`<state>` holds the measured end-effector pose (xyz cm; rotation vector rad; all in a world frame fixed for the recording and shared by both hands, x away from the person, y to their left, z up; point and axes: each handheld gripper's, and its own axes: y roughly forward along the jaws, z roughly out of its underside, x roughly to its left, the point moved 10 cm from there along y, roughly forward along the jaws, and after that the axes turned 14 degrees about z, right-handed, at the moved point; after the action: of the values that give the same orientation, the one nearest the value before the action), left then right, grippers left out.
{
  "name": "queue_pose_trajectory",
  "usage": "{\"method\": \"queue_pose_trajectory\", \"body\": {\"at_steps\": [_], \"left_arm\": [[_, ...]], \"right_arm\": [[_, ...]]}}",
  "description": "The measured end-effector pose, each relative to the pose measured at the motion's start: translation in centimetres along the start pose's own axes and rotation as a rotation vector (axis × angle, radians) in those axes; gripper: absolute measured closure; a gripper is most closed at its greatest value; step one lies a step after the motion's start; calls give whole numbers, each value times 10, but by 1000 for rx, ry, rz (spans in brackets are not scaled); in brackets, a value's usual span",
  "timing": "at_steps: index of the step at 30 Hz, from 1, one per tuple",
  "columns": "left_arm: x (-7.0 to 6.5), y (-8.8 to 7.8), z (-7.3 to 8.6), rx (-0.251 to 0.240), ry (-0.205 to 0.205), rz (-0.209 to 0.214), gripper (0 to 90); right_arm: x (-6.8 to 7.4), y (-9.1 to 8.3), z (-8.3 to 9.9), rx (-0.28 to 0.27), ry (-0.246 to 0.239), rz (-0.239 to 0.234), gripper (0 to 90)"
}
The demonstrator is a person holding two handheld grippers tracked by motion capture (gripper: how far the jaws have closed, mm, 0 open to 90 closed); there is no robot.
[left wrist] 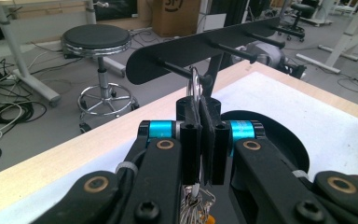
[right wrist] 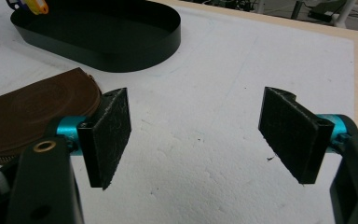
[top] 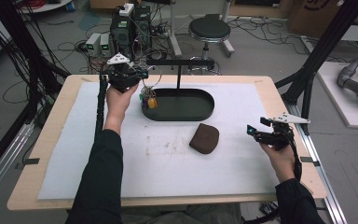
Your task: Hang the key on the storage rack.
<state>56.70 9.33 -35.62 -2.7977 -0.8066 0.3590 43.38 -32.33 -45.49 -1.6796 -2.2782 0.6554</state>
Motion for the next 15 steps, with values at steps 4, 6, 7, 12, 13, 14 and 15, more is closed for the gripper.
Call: {"method": "queue_pose_trajectory", "body": {"at_steps": [4, 6, 7, 12, 13, 14, 15], "left_arm": [[1, 1, 0, -1, -2, -5, 866], [1, 1, 1, -2, -5, -5, 865], [1, 1, 1, 1, -3, -6, 864], [1, 2, 2, 9, -4, -10, 862], [1, 2, 2, 11, -3, -14, 862], [1, 3, 2, 12, -5, -16, 861], [1, 3, 3, 14, -6, -18, 861]], "right_arm": [[0, 0, 0, -1, 2, 0, 256], [0, 0, 0, 0, 0, 1, 256], [0, 0, 0, 0, 1, 0, 256], [0, 0, 0, -1, 1, 0, 256], [0, 0, 0, 1, -2, 2, 256], [0, 0, 0, -1, -3, 1, 256], [0, 0, 0, -1, -2, 2, 256]]}}
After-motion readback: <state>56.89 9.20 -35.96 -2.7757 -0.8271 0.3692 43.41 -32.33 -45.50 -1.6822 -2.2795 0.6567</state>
